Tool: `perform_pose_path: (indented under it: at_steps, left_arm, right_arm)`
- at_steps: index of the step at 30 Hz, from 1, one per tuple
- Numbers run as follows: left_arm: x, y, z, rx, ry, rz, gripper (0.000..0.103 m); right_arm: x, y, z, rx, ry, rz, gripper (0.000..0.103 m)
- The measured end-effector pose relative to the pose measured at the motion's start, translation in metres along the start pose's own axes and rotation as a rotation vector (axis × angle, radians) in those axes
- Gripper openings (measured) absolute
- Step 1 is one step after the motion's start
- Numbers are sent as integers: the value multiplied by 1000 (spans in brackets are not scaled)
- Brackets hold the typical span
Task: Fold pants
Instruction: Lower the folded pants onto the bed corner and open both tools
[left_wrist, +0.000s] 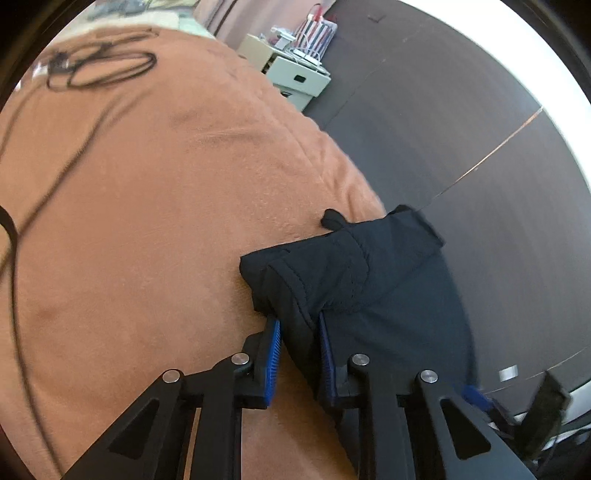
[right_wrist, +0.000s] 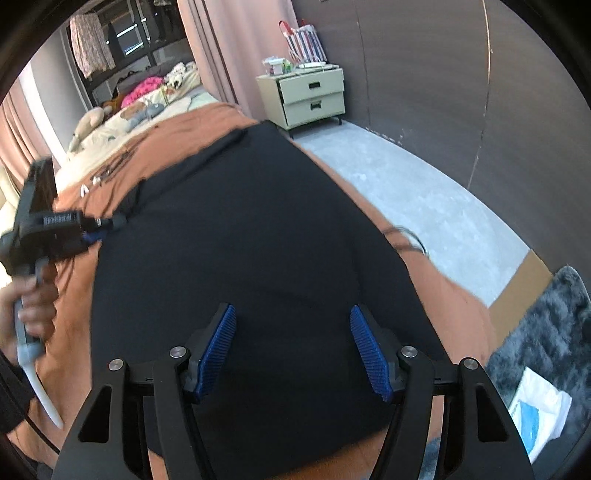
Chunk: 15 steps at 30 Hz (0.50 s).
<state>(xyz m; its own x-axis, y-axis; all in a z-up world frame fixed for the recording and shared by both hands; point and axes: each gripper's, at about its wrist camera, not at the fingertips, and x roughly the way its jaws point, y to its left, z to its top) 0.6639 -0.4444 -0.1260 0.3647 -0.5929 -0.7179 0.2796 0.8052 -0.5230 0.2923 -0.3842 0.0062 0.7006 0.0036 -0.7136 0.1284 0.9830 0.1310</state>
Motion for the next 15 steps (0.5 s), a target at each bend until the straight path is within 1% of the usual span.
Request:
perform_pose_path:
  at_steps: [2,4,7,12,14,15]
  left_arm:
    - [0,-2,-3,13,20,37,28]
    - [-5,-1,-4,0,44,37,29]
    - [-22,0,-6,2,47,51,30]
    - [-64,-4,-15,14,38,68,30]
    - [-78,-8,-19,28,36,69,30]
    - [-89,-11,-21,39,30,69,31]
  right_arm:
    - [-5,-4,-5,0,24,-30,63]
    - [-12,-8,-4,13,34,-34,63]
    - [-29,-14,-2,42,41,-36,63]
    - [-59,-15,5,58,18,-11,63]
    - [-73,-13,5,62,7,33,64]
    - [-83,-14,7,68,3,45,68]
